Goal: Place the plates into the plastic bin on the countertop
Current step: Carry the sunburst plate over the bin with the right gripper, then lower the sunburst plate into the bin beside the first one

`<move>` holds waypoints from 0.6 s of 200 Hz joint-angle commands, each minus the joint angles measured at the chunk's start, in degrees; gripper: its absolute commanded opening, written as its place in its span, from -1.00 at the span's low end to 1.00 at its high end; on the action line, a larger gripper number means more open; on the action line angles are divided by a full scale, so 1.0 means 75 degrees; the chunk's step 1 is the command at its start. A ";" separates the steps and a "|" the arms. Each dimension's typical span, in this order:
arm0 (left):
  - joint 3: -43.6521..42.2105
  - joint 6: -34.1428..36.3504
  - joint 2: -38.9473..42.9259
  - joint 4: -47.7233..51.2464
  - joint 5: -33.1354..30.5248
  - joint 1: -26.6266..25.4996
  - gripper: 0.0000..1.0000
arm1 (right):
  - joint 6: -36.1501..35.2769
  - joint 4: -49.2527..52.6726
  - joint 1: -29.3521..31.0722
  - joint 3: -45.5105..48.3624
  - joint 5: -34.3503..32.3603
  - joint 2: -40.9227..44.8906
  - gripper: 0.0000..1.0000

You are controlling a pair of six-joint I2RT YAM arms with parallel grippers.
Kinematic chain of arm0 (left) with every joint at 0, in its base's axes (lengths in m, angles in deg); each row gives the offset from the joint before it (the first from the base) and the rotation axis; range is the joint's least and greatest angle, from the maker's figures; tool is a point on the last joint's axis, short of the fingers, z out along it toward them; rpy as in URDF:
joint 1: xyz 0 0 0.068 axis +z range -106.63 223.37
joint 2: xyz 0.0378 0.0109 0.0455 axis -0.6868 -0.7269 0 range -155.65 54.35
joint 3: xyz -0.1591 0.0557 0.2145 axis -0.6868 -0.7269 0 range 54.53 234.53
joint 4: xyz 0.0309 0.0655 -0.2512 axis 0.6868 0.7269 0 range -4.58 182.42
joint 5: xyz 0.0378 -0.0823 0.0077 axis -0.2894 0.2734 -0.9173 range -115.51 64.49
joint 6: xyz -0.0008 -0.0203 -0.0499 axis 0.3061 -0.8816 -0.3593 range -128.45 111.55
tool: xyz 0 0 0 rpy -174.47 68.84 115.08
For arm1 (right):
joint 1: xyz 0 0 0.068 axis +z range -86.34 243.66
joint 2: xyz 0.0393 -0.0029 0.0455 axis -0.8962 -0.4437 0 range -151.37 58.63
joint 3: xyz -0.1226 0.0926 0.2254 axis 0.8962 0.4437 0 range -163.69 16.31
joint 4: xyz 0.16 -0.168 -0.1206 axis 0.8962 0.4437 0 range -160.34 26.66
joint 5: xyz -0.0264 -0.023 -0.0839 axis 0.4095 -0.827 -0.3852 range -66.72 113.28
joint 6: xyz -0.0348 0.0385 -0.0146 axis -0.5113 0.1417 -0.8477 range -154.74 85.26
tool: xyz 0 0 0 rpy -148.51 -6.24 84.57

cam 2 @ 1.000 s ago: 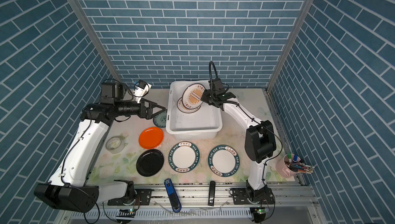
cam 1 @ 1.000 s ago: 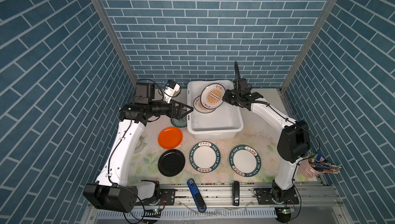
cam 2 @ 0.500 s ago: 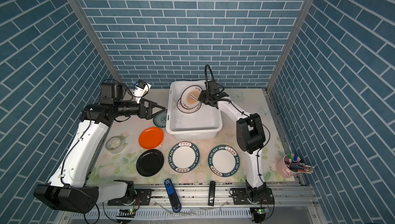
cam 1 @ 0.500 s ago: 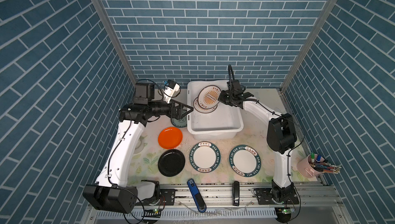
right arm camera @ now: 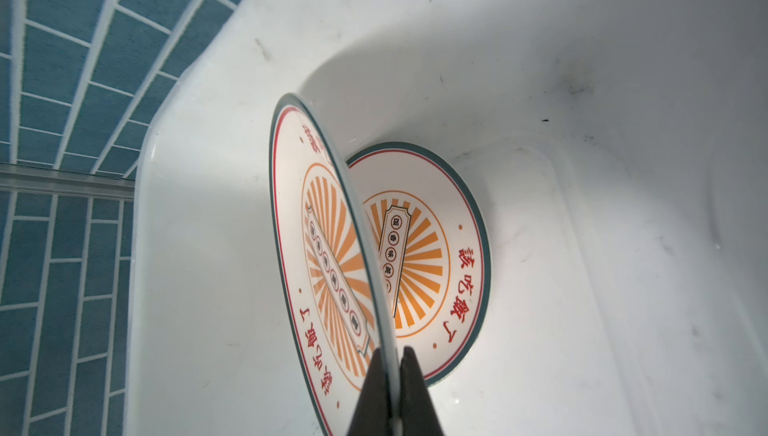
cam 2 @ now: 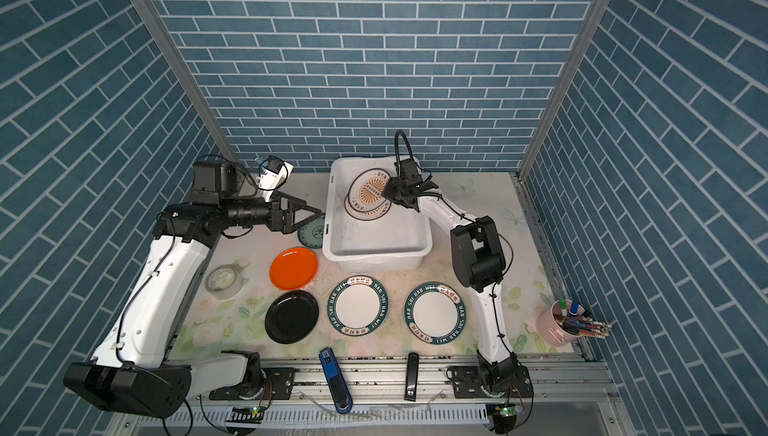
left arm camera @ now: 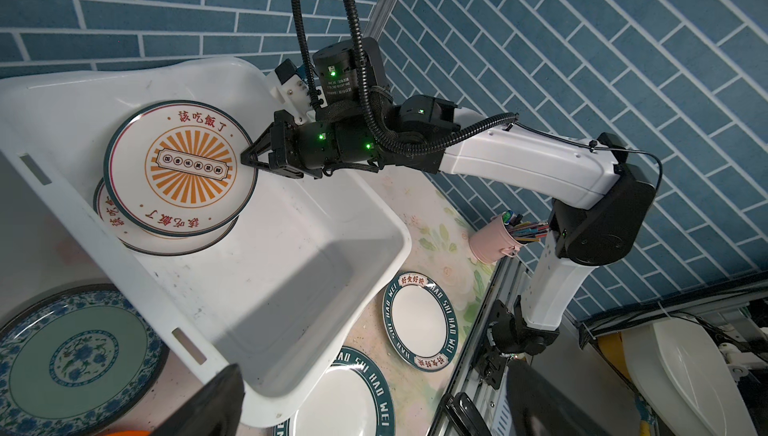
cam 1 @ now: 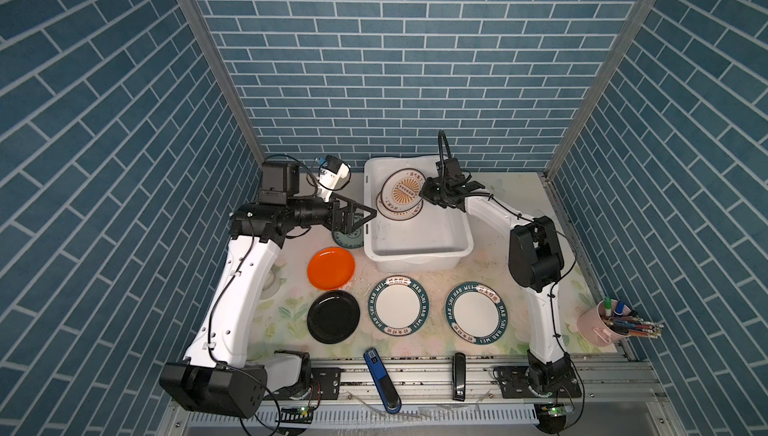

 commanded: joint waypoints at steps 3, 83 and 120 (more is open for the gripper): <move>-0.0050 0.0046 0.0103 -0.0020 0.0104 0.0041 0.99 | 0.0472 -0.0504 0.0032 -0.0263 0.0197 -0.0279 -1.00; -0.0047 0.0042 0.0126 -0.0014 0.0135 0.0064 0.99 | 0.0881 -0.0762 0.0034 -0.0201 0.0329 -0.0675 -1.00; -0.0041 0.0044 0.0123 -0.0019 0.0150 0.0075 0.99 | 0.1001 -0.0844 0.0023 -0.0218 0.0381 -0.0787 -0.99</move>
